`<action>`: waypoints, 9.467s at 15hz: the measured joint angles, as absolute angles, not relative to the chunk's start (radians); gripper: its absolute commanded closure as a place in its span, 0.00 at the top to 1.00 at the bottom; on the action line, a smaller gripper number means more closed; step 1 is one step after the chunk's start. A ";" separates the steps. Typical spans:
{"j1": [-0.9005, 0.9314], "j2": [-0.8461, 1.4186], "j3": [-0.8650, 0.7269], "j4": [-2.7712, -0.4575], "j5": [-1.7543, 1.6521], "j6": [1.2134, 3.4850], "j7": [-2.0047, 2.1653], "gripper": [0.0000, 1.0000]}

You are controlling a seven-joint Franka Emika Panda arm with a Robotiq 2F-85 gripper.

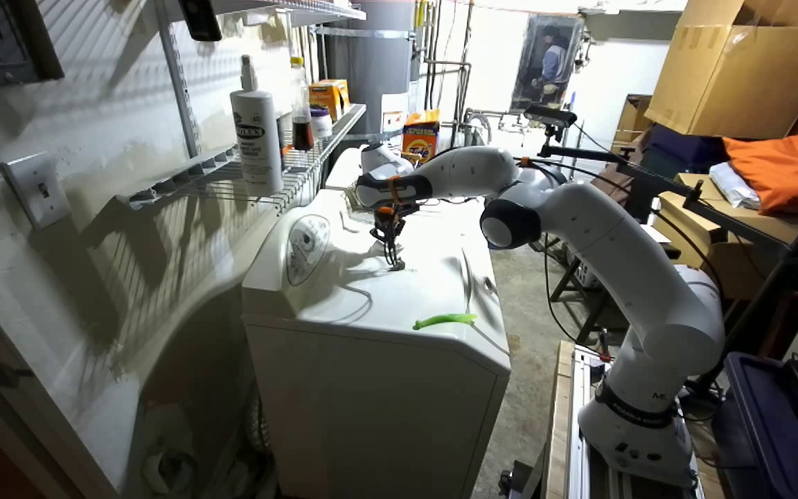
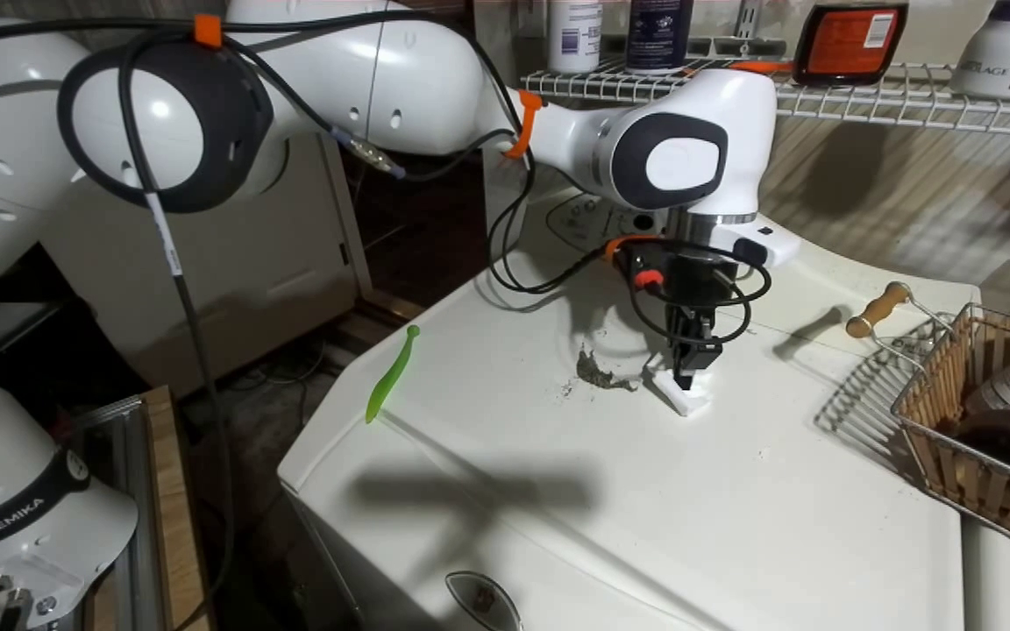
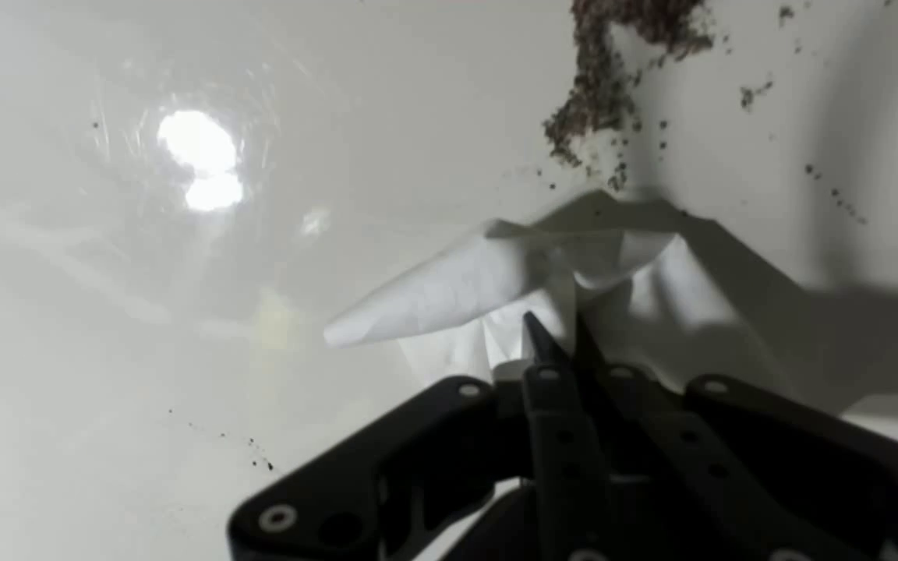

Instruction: Use the tissue to push the brown objects together

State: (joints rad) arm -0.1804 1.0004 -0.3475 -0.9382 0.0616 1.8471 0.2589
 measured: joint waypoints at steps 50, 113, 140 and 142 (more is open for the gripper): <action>-0.217 0.905 -0.398 -1.010 0.158 1.489 0.413 0.01; -0.173 0.819 -0.323 -1.230 0.168 1.841 0.403 0.01; -0.151 0.642 -0.180 -1.414 0.079 2.152 0.215 0.01; -0.138 0.645 -0.171 -1.440 0.051 2.264 0.176 0.01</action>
